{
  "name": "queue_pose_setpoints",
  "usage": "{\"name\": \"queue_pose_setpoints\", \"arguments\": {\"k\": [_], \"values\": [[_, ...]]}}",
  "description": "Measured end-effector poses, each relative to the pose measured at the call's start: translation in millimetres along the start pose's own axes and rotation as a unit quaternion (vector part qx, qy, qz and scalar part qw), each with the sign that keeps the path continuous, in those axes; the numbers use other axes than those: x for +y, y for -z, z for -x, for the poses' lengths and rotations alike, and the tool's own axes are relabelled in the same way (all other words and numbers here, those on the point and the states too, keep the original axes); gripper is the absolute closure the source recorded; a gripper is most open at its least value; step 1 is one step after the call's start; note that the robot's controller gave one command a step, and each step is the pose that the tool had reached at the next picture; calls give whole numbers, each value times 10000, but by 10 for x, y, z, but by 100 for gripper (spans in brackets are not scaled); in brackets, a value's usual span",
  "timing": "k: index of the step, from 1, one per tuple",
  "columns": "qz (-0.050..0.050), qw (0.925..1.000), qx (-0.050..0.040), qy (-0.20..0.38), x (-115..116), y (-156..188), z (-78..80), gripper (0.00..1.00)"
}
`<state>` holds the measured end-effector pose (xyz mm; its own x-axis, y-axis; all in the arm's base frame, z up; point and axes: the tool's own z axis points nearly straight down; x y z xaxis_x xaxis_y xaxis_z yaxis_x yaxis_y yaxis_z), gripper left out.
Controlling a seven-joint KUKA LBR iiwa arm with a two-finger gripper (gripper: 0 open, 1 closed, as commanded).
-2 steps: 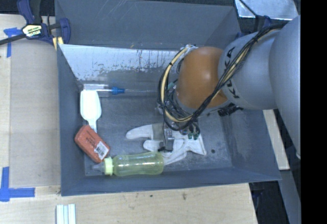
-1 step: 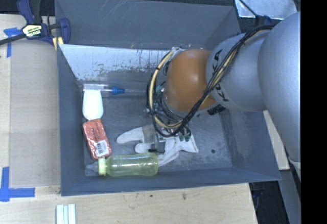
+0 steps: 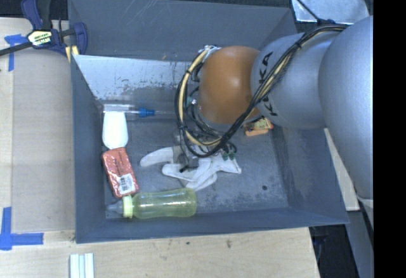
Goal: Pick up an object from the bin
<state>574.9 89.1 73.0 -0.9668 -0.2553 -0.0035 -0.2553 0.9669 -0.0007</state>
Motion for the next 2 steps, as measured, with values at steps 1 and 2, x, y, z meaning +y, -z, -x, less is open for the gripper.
{"name": "queue_pose_setpoints", "arguments": {"k": [1, 2], "values": [[0, 10000, 0, 2, 0, 0, 0, 100], [1, 10000, 8, -1, 2, 47, -14, 100]]}}
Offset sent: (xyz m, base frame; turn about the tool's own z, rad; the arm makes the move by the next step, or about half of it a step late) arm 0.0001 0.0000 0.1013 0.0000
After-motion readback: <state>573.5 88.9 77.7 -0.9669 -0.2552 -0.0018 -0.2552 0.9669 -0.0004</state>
